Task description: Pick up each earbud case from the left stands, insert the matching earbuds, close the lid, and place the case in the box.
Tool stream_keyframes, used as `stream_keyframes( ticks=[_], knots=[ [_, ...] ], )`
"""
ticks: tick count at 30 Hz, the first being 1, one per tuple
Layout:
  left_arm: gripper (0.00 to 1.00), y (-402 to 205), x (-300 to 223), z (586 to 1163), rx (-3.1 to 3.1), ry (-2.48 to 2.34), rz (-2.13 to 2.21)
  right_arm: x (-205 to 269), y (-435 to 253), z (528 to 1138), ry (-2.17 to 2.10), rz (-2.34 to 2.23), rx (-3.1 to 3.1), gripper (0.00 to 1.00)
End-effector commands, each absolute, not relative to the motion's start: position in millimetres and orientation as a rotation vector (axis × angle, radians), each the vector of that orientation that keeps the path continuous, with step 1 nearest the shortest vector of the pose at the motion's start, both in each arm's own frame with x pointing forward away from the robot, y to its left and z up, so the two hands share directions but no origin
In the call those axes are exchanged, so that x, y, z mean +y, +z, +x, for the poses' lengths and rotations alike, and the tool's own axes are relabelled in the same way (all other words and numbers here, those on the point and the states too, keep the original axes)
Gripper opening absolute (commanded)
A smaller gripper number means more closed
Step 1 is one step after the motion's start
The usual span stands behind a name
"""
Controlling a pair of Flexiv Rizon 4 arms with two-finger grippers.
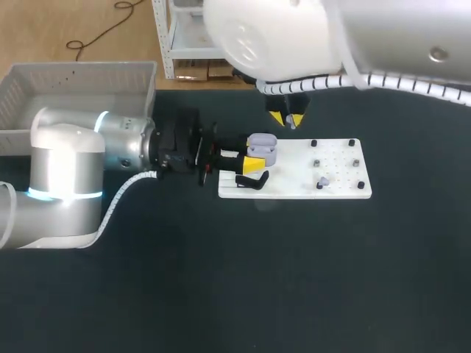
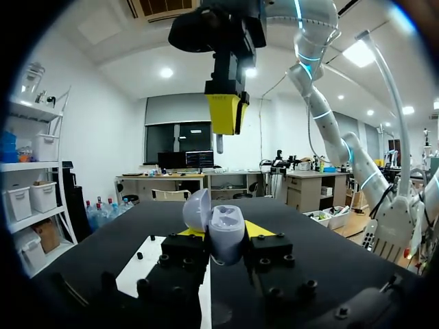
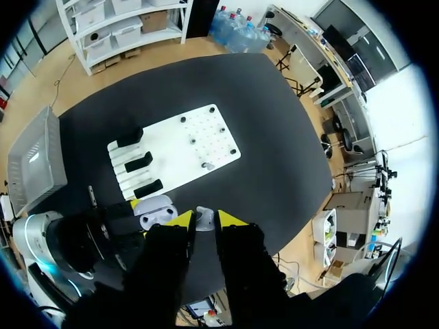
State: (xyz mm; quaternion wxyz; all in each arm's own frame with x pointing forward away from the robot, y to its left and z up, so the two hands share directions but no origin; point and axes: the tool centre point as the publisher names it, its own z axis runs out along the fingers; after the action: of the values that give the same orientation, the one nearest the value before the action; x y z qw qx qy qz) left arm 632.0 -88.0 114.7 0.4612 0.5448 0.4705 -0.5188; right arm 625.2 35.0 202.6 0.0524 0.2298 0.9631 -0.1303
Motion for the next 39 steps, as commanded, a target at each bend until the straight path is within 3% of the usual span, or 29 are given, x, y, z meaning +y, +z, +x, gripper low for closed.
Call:
stream_keyframes(
  ticks=[1,39],
  knots=[
    [0.00,114,-88,633,1.156,-1.277,1.342,34,203,625,-0.393,0.700,2.927,0.00],
    [0.00,114,-88,633,1.156,-1.277,1.342,73,172,620,-0.376,0.924,2.920,0.00]
  ],
)
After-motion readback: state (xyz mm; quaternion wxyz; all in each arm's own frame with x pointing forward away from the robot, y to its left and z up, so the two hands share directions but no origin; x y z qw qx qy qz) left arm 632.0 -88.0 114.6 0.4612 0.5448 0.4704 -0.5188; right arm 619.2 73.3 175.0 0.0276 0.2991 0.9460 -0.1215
